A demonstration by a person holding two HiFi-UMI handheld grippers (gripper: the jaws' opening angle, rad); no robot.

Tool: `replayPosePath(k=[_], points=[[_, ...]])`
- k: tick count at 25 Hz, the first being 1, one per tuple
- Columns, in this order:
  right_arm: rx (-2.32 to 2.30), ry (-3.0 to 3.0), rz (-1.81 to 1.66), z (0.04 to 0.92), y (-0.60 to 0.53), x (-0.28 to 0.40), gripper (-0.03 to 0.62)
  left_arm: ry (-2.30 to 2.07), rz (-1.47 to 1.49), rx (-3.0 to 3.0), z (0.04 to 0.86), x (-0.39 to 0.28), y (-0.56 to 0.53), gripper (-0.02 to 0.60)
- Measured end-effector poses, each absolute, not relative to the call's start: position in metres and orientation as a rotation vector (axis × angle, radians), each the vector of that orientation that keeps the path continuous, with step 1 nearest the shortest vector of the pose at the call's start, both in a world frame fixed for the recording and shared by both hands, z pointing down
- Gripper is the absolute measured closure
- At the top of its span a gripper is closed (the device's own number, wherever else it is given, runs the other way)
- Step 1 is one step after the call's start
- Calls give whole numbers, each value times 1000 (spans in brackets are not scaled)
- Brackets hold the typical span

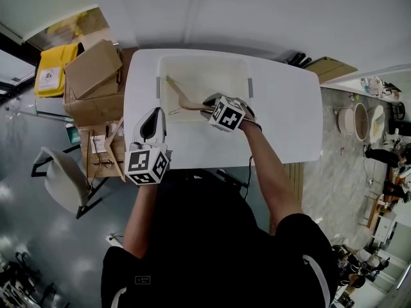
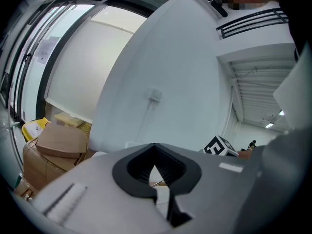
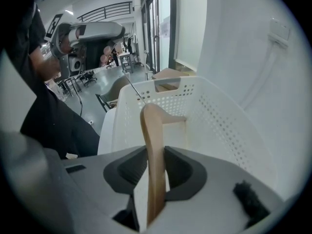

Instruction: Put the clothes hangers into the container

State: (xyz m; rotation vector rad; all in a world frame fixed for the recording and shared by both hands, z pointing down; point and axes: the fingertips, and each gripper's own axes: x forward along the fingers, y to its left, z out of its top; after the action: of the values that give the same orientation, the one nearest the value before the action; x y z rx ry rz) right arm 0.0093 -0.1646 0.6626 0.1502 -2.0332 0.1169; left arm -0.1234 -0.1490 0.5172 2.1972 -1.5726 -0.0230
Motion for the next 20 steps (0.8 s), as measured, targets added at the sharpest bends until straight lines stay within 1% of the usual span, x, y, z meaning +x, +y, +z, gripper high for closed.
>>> replayPosePath(k=[6, 20], points=[[143, -2032, 152, 662, -163, 11, 463, -1572, -24, 2198, 517, -123, -149, 575], [140, -2035, 143, 655, -162, 15, 456, -1563, -32, 2203, 514, -118, -147, 575]])
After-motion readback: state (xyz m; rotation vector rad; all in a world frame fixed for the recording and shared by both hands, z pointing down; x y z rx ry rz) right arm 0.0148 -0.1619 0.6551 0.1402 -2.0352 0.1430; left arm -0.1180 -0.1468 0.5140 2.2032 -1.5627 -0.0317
